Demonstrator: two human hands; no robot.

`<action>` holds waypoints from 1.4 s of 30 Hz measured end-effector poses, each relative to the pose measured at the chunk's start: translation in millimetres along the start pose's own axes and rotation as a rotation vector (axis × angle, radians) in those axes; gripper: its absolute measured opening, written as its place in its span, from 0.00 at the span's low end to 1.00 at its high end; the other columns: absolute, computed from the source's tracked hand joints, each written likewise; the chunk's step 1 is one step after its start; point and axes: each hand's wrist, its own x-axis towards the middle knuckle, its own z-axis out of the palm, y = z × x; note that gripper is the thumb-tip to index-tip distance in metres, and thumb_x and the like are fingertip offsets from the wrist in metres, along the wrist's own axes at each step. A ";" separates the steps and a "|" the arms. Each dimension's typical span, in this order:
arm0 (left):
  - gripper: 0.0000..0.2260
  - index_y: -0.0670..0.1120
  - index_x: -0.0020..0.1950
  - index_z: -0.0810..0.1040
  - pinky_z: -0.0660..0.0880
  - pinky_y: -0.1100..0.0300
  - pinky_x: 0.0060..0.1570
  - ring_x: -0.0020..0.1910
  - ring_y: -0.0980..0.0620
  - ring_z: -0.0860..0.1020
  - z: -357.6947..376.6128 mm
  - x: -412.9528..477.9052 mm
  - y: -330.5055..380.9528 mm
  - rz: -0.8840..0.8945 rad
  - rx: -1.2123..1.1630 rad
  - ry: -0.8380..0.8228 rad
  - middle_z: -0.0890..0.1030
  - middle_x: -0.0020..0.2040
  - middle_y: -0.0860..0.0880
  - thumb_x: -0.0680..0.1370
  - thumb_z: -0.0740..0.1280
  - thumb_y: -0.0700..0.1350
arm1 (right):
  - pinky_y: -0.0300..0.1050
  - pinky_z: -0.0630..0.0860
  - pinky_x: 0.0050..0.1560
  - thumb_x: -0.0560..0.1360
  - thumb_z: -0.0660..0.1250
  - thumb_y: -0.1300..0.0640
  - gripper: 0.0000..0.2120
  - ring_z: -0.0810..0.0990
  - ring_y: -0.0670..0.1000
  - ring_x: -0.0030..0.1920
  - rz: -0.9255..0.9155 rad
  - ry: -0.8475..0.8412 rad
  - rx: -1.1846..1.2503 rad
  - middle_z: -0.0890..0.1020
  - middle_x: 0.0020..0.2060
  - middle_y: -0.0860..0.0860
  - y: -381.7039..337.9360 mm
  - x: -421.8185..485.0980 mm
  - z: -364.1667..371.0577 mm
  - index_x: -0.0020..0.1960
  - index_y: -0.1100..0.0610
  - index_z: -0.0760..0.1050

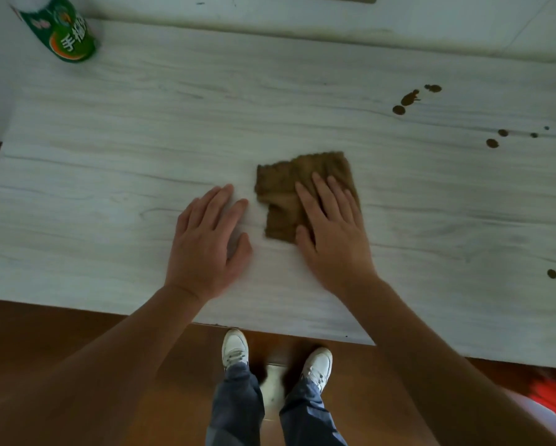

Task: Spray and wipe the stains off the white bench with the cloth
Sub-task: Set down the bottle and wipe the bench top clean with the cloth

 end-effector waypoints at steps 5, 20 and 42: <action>0.24 0.45 0.75 0.73 0.60 0.46 0.77 0.79 0.43 0.64 1.1 0.3 -0.3 0.011 -0.007 0.008 0.69 0.79 0.44 0.80 0.60 0.52 | 0.52 0.44 0.80 0.80 0.53 0.45 0.30 0.45 0.51 0.81 0.062 -0.054 -0.032 0.53 0.81 0.50 52.9 -23.0 -21.8 0.81 0.48 0.53; 0.24 0.45 0.75 0.73 0.61 0.45 0.77 0.79 0.43 0.65 1.8 1.3 -2.0 0.018 0.004 0.003 0.68 0.79 0.44 0.80 0.59 0.53 | 0.53 0.42 0.80 0.81 0.53 0.47 0.30 0.48 0.57 0.81 0.119 0.049 -0.053 0.53 0.81 0.54 3.0 175.9 -19.4 0.81 0.49 0.54; 0.25 0.46 0.76 0.72 0.59 0.47 0.77 0.80 0.44 0.64 0.8 1.0 -2.1 0.003 0.017 -0.011 0.67 0.80 0.44 0.81 0.58 0.53 | 0.55 0.42 0.80 0.80 0.50 0.47 0.31 0.47 0.57 0.81 0.089 0.027 -0.028 0.53 0.81 0.55 23.1 42.7 -11.0 0.82 0.51 0.54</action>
